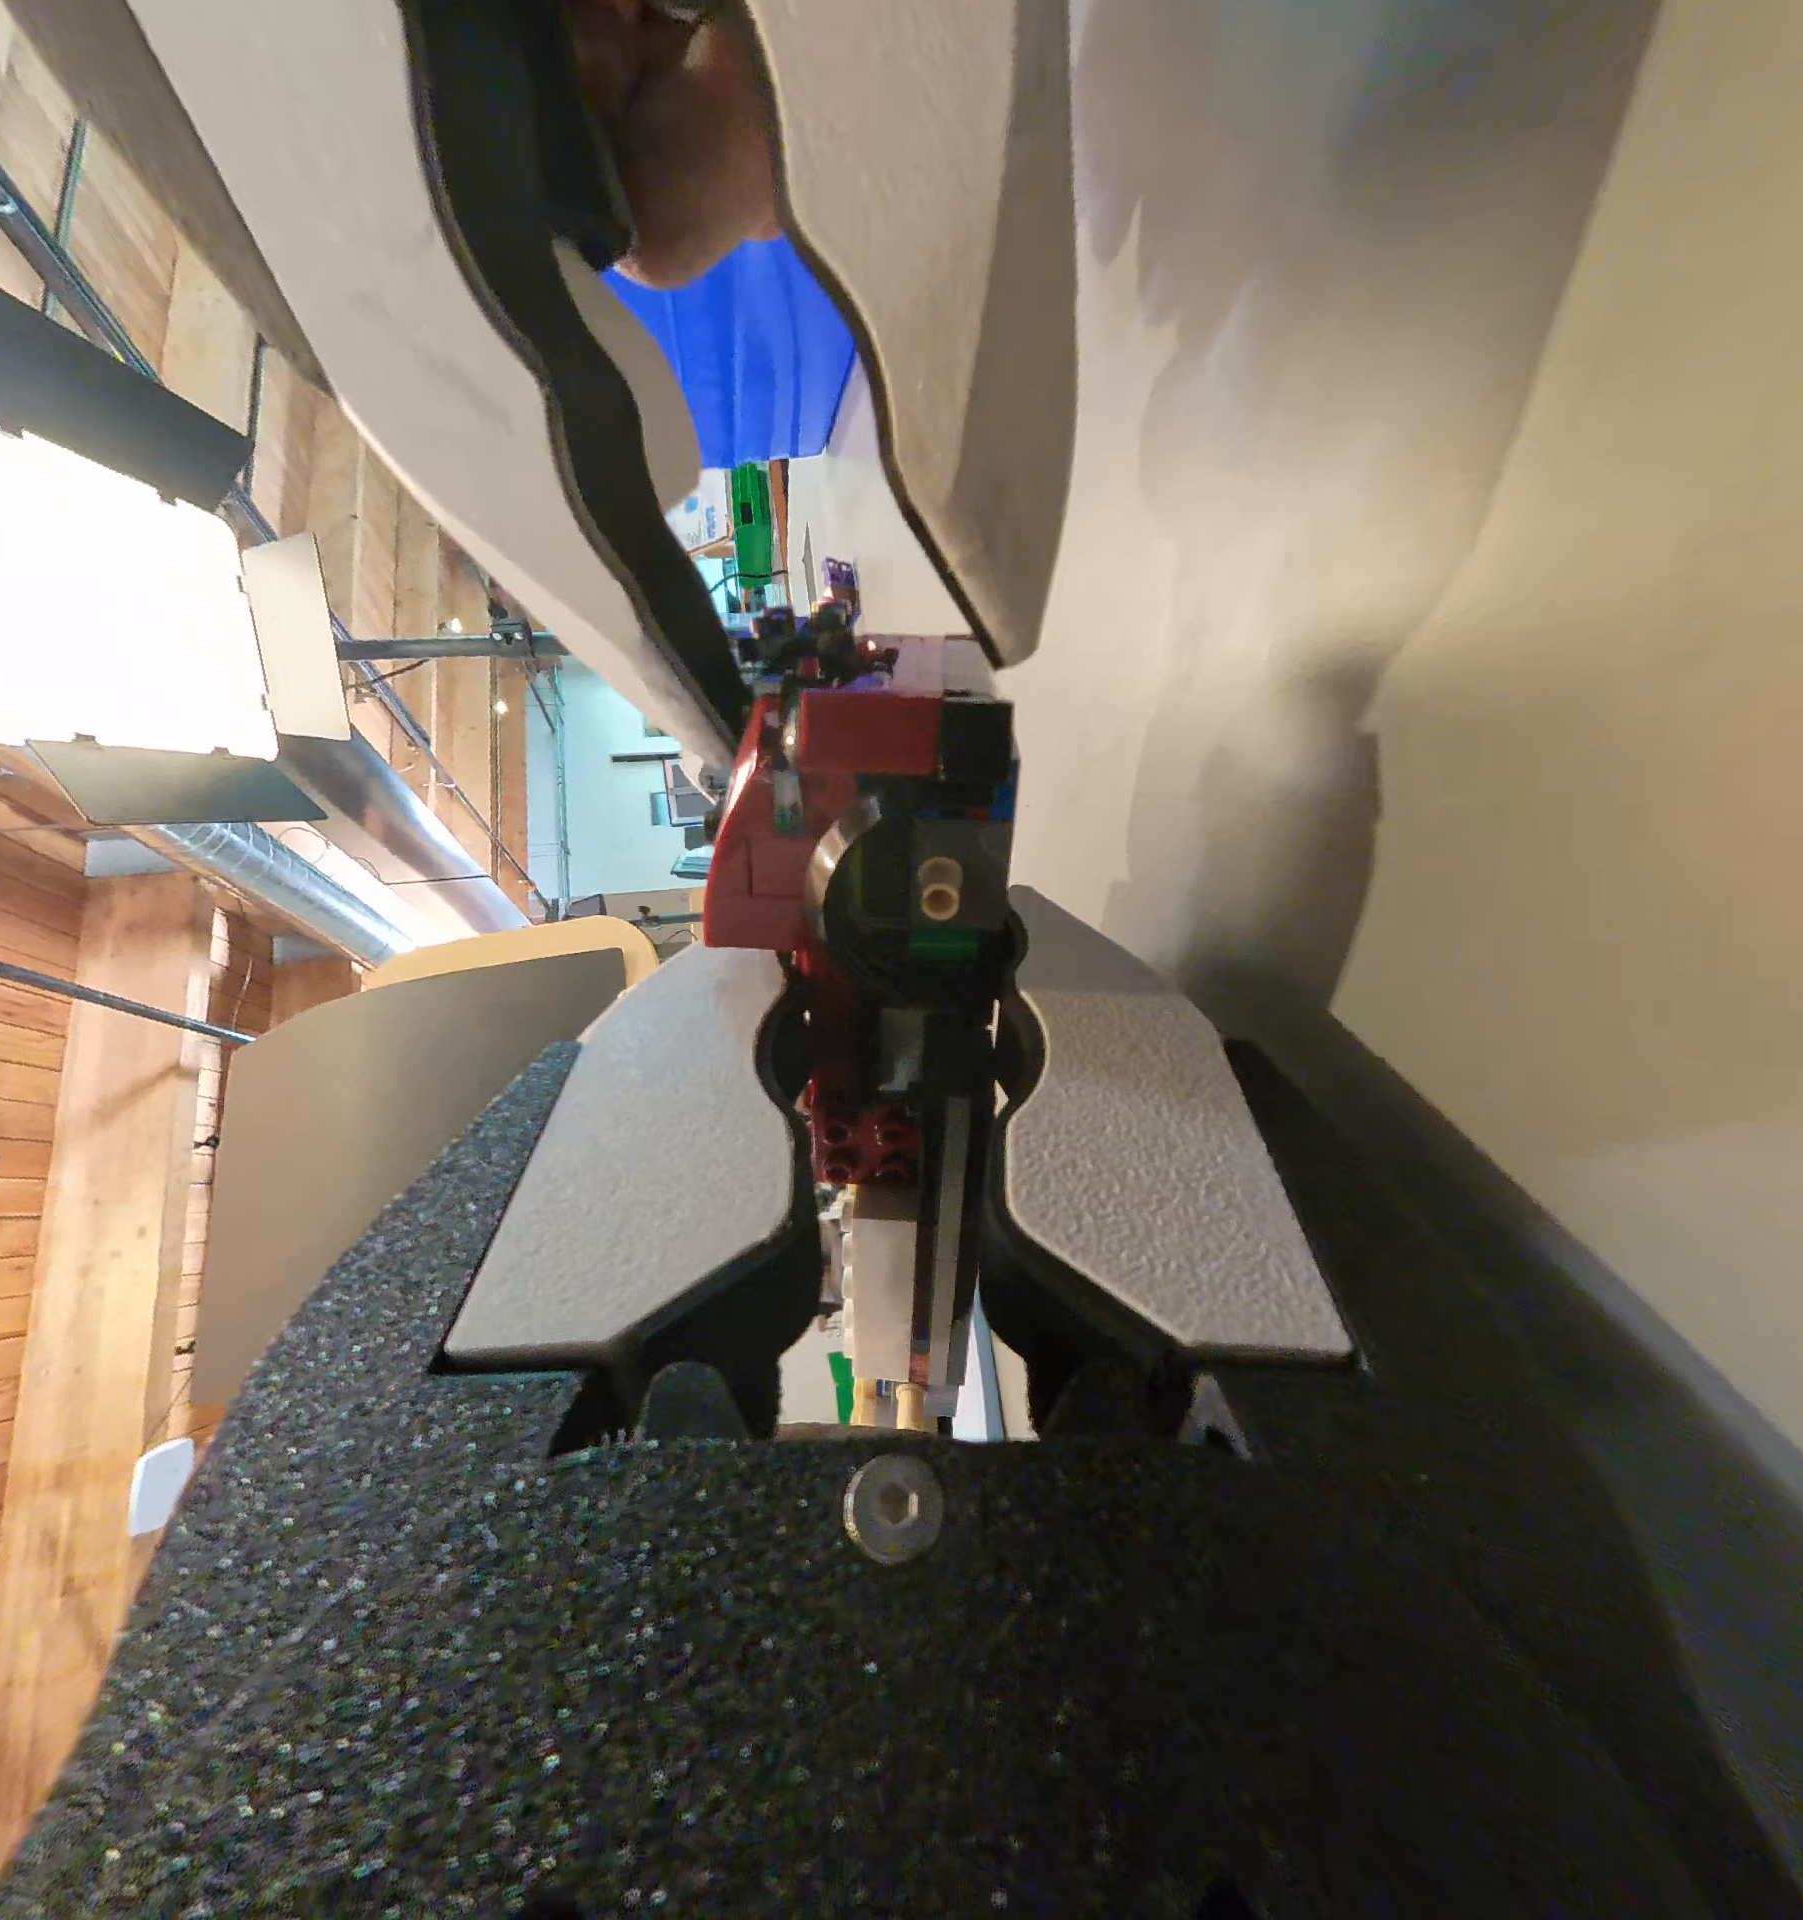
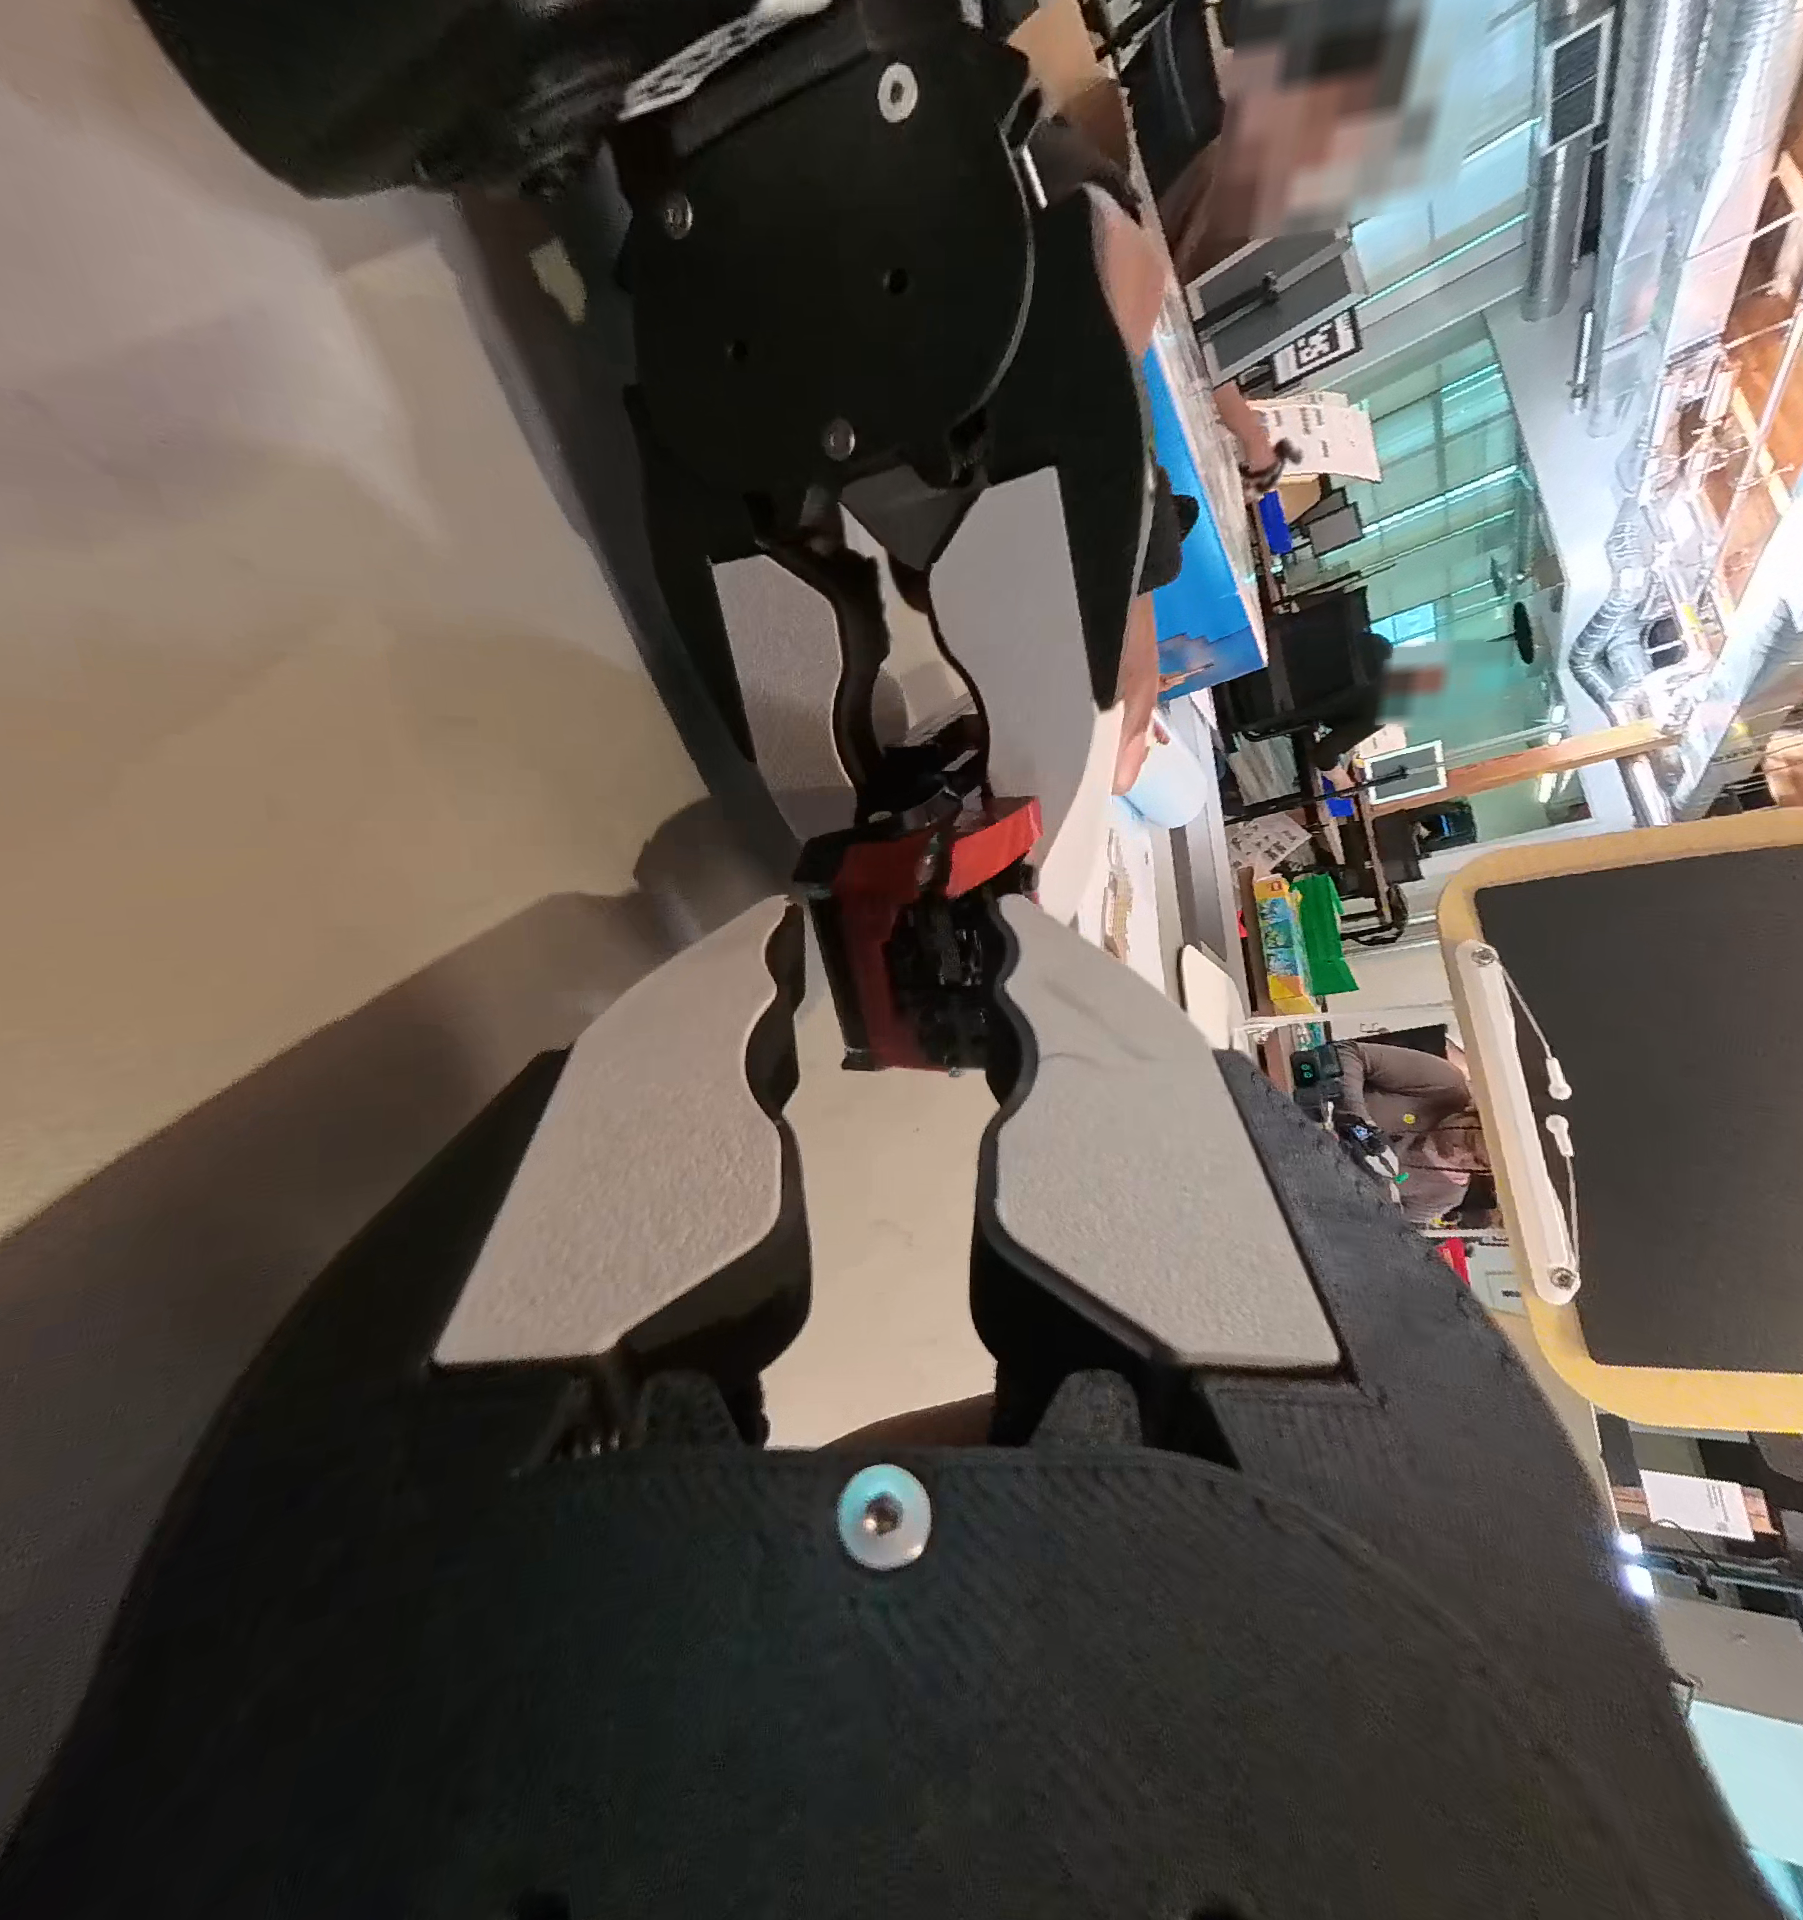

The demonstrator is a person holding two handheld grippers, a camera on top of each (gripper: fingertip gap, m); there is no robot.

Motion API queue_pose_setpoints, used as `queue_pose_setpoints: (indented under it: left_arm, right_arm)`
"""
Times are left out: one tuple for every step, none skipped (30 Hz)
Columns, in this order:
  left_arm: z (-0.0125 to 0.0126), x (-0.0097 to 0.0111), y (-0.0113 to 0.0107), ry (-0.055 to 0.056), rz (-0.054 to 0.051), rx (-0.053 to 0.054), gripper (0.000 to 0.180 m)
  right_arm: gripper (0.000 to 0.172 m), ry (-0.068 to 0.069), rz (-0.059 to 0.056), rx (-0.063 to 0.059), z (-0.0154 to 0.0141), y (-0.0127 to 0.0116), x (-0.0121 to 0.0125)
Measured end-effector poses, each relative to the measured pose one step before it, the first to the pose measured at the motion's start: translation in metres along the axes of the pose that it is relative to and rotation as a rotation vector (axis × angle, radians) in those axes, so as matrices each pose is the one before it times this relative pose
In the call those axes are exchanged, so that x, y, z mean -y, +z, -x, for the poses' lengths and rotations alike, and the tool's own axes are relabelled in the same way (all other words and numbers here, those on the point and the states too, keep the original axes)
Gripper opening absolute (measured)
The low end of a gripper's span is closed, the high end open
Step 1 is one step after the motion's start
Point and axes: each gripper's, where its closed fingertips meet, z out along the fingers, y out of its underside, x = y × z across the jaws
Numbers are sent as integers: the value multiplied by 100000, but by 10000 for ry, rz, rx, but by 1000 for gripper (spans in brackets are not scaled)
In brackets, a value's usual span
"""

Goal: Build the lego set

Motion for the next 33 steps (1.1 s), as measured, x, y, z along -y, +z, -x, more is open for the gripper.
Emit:
queue_pose_setpoints:
  left_arm:
    - [-32, -23, 16, 64, 19, -1, 32]
    - [-35, -13, 15, 37, 5, -11, 32]
    - [-23, 31, 22, 1, -4, -6, 32]
    - [25, 5, 19, -30, -11, 11, 32]
    - [145, 24, 19, -92, -42, 62, 33]
    - [250, 34, -42, -165, -67, 75, 33]
    - [324, -21, 16, -178, -41, 79, 33]
    - [242, -123, -22, -141, 5, 73, 33]
    - [206, -160, -15, -91, 41, 67, 33]
    - [150, -164, -16, -58, 38, 53, 33]
    - [100, -106, 22, -57, 20, 28, 33]
    - [74, -38, 29, -62, -1, 22, 33]
    - [55, 46, 104, -63, -28, 20, 33]
    - [54, 99, 77, -45, -43, 17, 33]
    - [-7, 135, 90, -16, -35, 4, 33]
    - [-22, 106, 80, 11, -22, 0, 33]
    - [-12, 110, 72, 17, -15, 6, 32]
    - [-5, 89, 80, 12, -19, 3, 32]
    - [-36, 28, 81, 22, 2, -24, 32]
    - [18, 42, 60, 17, 2, 1, 32]
    - [50, 77, 57, -7, -17, 2, 32]
    - [8, 107, 20, -35, -28, 0, 32]
    - [36, 62, 70, -38, -13, -1, 32]
    - [4, 32, 57, -27, 2, -17, 32]
    - [-4, 13, 53, -6, 8, -13, 32]
    - [15, 23, 70, 1, 9, -3, 32]
    - [-43, 95, 41, -1, -2, -6, 32]
    - [-105, 99, 62, -8, -5, -28, 32]
    - [-84, 80, 39, 11, -13, -21, 32]
    - [-93, 132, 18, 35, -15, -19, 32]
    - [-62, 154, 38, 42, -22, -15, 32]
    - [17, 16, 105, 66, -20, -20, 32]
    - [-12, 89, 13, 66, -29, -17, 32]
  right_arm:
    - [33, -7, 30, 97, 95, 6, -63]
    - [34, -11, 16, 63, 48, 1, -36]
    - [34, -20, 10, 10, -16, 0, -13]
    - [34, -25, -15, -49, -106, -40, 22]
    - [33, -22, -53, -129, -232, -98, 48]
    - [33, -27, -69, -218, -360, -174, 35]
    - [33, -28, -82, -267, -441, -258, 7]
    - [33, -11, -113, -286, -467, -358, 0]
    - [33, 1, -146, -298, -462, -411, 6]
    - [33, 15, -132, -265, -378, -384, -33]
    - [33, 43, -85, -202, -291, -289, -56]
    - [33, 54, -41, -124, -158, -159, -50]
    - [33, 25, 27, -3, 30, -10, -89]
    - [33, -21, 81, 79, 174, 113, -135]
    - [33, -57, 82, 77, 214, 159, -136]
    - [33, -64, 60, 75, 227, 167, -111]
    - [33, -39, 44, 83, 227, 122, -79]
    - [33, -18, 19, 47, 144, 73, -40]
    - [33, -11, 0, 9, 57, 15, -2]
    - [33, 12, -6, 11, 11, -12, 22]
    - [33, 41, -23, 12, -19, -25, 41]
    - [33, 46, -32, -2, -24, -25, 45]
    - [33, 25, -17, -4, -32, -10, 16]
    - [33, -4, 5, -4, 13, 7, -4]
    - [33, -30, 17, -11, 10, 24, -26]
    - [33, -43, 17, -19, 27, 35, -19]
    - [33, -30, 15, -14, 20, 34, -16]
    - [33, -6, 13, 6, 27, 34, -16]
    - [34, 13, 9, 27, 41, 30, -22]
    - [34, 15, 11, 42, 56, 50, -25]
    - [35, 1, 18, 56, 78, 44, -31]
    - [35, -13, 24, 71, 109, 52, -10]
    - [36, -18, 30, 86, 128, 53, -30]
